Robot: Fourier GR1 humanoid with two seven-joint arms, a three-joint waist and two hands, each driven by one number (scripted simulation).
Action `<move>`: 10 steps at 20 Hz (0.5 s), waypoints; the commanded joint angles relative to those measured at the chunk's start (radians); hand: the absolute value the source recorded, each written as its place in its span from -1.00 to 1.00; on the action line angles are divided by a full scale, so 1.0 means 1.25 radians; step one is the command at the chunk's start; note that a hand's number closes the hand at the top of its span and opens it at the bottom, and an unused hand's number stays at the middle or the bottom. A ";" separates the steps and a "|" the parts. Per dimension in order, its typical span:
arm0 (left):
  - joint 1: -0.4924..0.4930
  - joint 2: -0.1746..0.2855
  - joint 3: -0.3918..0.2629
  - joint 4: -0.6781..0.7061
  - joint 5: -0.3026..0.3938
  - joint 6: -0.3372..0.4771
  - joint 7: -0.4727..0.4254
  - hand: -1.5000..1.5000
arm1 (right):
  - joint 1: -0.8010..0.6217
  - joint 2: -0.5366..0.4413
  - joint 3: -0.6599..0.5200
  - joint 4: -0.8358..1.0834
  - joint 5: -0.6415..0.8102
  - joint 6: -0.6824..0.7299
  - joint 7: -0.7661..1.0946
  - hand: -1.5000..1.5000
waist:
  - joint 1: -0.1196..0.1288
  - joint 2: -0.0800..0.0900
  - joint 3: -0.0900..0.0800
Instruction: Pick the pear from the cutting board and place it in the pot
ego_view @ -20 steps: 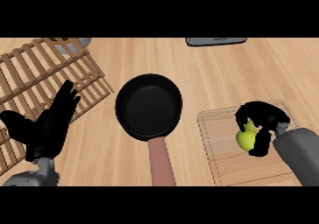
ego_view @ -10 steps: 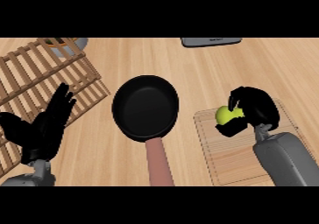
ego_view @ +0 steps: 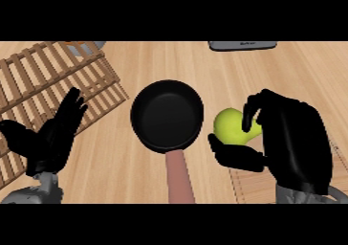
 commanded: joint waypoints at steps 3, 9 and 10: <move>-0.034 -0.019 -0.032 -0.025 -0.009 0.003 0.027 0.00 | -0.152 0.096 0.086 -0.230 0.074 0.198 0.201 1.00 | 0.038 0.009 0.001; -0.062 -0.002 0.009 0.056 0.015 -0.035 -0.011 0.00 | -0.328 0.164 0.049 -0.112 0.034 0.199 0.278 1.00 | 0.054 0.022 0.001; -0.057 -0.004 -0.008 0.019 0.010 -0.036 -0.001 0.00 | -0.341 0.164 0.031 -0.100 0.025 0.206 0.288 1.00 | 0.057 0.020 0.001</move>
